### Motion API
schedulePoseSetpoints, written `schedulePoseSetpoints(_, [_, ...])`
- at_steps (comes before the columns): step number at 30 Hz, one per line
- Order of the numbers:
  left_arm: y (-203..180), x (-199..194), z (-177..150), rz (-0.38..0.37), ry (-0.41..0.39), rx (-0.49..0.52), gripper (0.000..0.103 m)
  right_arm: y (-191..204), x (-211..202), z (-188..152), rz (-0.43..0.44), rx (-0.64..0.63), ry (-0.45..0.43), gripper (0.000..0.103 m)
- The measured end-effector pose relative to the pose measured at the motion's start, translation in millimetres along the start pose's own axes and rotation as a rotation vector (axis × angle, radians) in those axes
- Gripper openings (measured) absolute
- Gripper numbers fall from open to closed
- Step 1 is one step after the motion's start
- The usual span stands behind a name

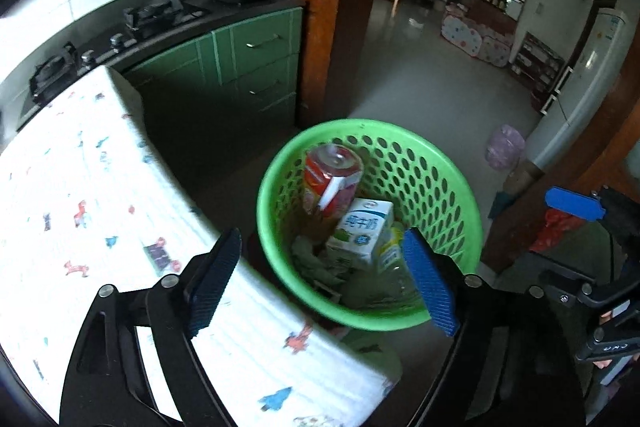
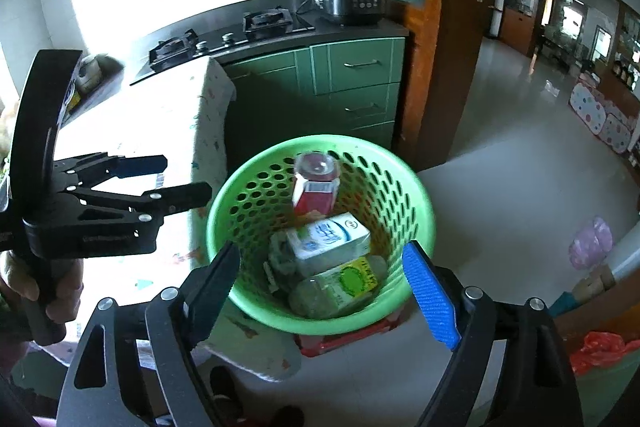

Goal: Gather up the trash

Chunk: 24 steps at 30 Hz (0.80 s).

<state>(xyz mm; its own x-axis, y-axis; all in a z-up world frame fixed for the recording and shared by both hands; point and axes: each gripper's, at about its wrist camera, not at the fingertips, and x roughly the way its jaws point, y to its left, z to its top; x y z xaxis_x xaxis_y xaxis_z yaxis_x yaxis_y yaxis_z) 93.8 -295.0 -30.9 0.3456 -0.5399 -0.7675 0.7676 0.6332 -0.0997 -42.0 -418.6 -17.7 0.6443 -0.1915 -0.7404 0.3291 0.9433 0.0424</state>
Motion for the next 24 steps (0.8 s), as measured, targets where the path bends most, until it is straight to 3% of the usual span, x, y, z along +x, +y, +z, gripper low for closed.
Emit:
schedulePoseSetpoints(14, [44, -62, -30, 0.132, -0.067, -0.093, 0.097, 43, -18, -1, 0.068, -0.042, -0.038, 0.086])
schedulePoseSetpoints(24, [73, -90, -61, 0.218, -0.069, -0.168, 0.098, 62, -19, -6, 0.123, -0.037, -0.029, 0.09])
